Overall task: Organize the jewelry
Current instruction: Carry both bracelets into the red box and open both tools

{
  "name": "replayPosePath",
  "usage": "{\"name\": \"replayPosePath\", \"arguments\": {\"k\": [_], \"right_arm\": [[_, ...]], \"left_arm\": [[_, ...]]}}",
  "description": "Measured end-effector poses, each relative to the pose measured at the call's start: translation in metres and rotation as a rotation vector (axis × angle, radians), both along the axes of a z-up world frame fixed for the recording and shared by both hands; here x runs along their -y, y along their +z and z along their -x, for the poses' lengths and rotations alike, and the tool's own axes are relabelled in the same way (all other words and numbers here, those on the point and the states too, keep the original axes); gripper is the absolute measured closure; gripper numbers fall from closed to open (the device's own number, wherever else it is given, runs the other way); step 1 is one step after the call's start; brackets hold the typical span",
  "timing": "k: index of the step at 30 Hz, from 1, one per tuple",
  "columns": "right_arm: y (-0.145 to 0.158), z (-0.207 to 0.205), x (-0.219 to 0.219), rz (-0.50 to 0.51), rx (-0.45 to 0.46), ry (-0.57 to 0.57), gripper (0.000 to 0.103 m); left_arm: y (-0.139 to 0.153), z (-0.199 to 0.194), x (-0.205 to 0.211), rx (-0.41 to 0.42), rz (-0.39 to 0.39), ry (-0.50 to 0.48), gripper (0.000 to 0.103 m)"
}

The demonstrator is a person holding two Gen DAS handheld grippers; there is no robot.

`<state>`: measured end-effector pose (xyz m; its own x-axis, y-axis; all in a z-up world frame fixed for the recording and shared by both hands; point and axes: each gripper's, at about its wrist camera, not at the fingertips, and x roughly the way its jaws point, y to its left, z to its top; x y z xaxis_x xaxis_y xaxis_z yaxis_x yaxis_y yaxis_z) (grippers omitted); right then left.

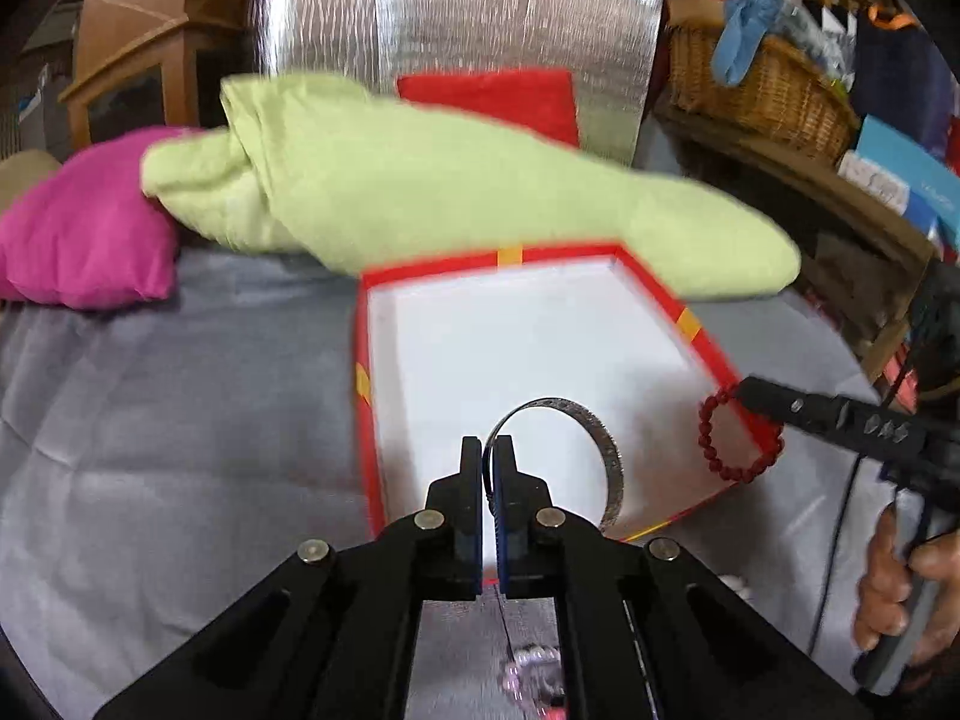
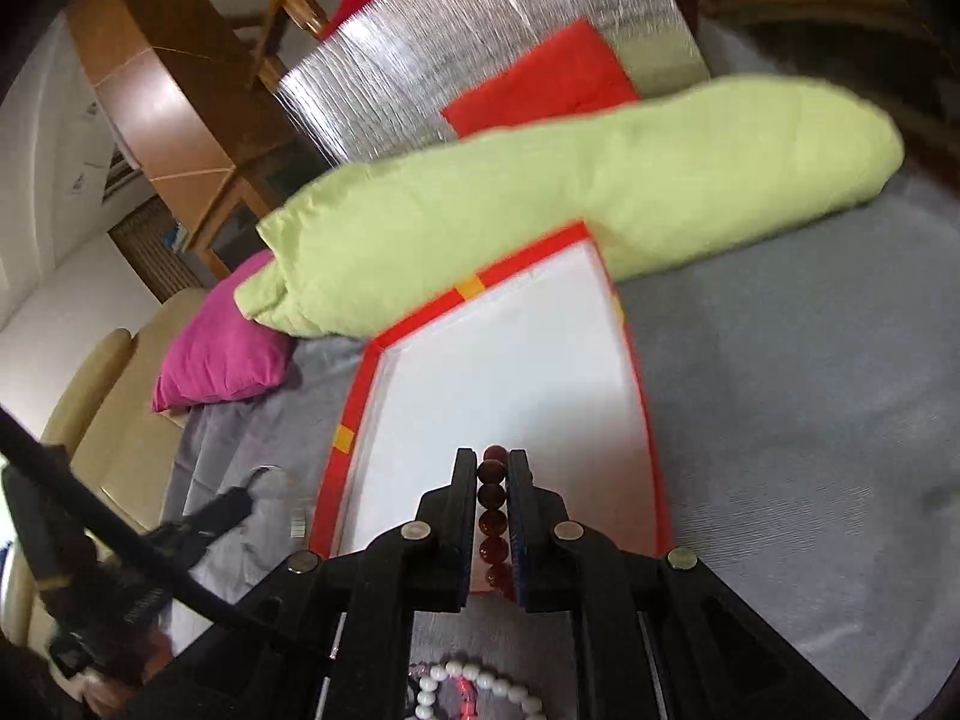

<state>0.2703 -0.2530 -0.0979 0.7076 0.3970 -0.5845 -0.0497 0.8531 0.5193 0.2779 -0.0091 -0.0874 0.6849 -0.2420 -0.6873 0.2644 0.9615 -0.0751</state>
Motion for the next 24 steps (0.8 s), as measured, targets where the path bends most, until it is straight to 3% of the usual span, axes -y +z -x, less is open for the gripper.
{"name": "replayPosePath", "arguments": {"k": [3,6,7,8,10,13,17,18,20,24], "right_arm": [[-0.005,-0.007,-0.001,0.030,-0.018,-0.010,0.090],[-0.002,-0.007,0.003,0.068,-0.012,-0.035,0.086],[-0.002,-0.006,0.007,0.073,-0.009,-0.061,0.074],[-0.001,-0.005,0.011,0.073,-0.007,-0.084,0.055],[0.001,0.000,0.021,0.071,0.012,-0.140,0.036],[-0.004,-0.004,0.025,0.099,-0.028,-0.144,0.038],[-0.026,-0.014,0.026,0.113,-0.149,-0.132,0.072],[-0.034,-0.017,0.027,0.113,-0.189,-0.135,0.075],[-0.043,-0.018,0.029,0.110,-0.225,-0.145,0.091],[-0.044,-0.012,0.023,0.142,-0.215,-0.149,0.091]], "left_arm": [[-0.023,-0.014,0.003,-0.092,-0.018,0.009,0.097],[-0.027,-0.019,0.000,-0.099,-0.027,0.036,0.091],[-0.027,-0.020,-0.002,-0.104,-0.021,0.044,0.080],[-0.028,-0.020,-0.004,-0.108,-0.018,0.058,0.066],[-0.027,-0.016,-0.009,-0.099,-0.015,0.082,0.057],[-0.021,-0.010,-0.015,-0.088,-0.023,0.085,0.056],[-0.018,-0.005,-0.030,-0.085,-0.025,0.125,0.055],[-0.018,-0.004,-0.034,-0.090,-0.021,0.136,0.055],[-0.018,-0.002,-0.040,-0.103,-0.009,0.148,0.055],[-0.019,0.006,-0.050,-0.123,0.030,0.158,0.055]]}}
